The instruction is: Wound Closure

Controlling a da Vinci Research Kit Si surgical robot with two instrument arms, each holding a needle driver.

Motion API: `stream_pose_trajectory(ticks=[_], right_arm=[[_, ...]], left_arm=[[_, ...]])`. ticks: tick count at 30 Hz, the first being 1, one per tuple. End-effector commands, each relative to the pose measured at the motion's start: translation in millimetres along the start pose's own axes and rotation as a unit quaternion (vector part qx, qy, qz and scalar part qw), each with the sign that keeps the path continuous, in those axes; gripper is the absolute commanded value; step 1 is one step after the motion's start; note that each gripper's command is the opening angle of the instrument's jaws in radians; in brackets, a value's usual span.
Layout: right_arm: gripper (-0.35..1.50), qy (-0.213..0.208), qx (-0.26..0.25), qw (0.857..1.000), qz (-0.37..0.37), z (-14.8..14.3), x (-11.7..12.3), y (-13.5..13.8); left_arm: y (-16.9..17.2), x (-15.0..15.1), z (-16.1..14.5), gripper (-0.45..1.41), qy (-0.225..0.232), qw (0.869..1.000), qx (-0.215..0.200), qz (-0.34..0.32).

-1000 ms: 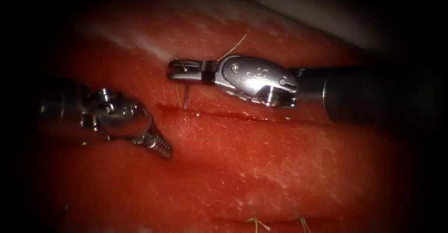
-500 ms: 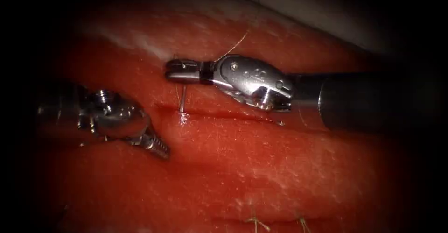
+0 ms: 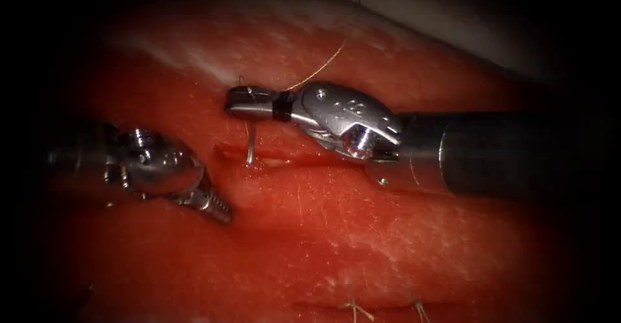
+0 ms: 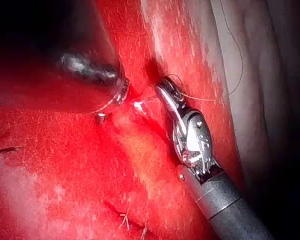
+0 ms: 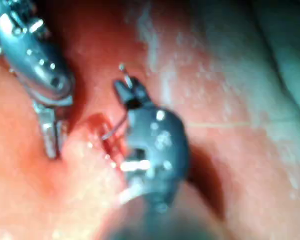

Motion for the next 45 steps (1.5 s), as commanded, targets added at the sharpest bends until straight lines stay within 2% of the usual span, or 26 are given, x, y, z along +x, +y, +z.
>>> stream_pose_trajectory(ticks=[1, 9, 17, 23, 28, 32, 41, 43, 45], right_arm=[[-0.35, 0.002, 0.001, 1.0, 0.014, 0.9, 0.0, 0.2], [-0.35, 0.003, 0.005, 0.997, 0.078, 1.0, -0.3, 0.0], [-0.35, 0.002, 0.008, 0.995, 0.098, 1.3, -1.1, -0.5], [-0.35, -0.009, 0.01, 0.988, 0.151, 1.4, -1.4, -1.4], [-0.35, -0.014, 0.021, 0.968, 0.25, 1.5, -2.0, -1.6], [-0.35, 0.002, 0.033, 0.937, 0.347, 1.4, -1.9, -1.4], [-0.35, -0.006, 0.07, 0.908, 0.414, 1.9, -1.3, -2.9], [-0.35, -0.002, 0.068, 0.893, 0.444, 1.8, -1.2, -3.0], [-0.35, 0.0, 0.067, 0.87, 0.489, 1.7, -1.2, -3.0]], left_arm=[[-0.2, 0.0, 1.0, 0.06, 0.0, 1.0, 0.0, 0.0], [-0.2, -0.1, 1.2, 0.06, 0.0, 1.0, 0.001, 0.0], [-0.2, -0.1, 1.0, 0.06, 0.0, 1.0, 0.0, 0.0], [-0.2, -0.1, 1.0, 0.06, -0.002, 1.0, 0.0, 0.001], [-0.2, -0.1, 1.0, 0.06, -0.002, 1.0, 0.0, -0.002], [-0.2, -0.2, 0.9, 0.06, -0.002, 1.0, 0.0, -0.002], [-0.2, -0.2, 0.9, 0.06, -0.002, 1.0, 0.0, -0.002], [-0.2, -0.3, 0.9, 0.06, -0.002, 1.0, 0.0, -0.002], [-0.2, -0.3, 0.9, 0.06, -0.002, 1.0, 0.0, -0.002]])
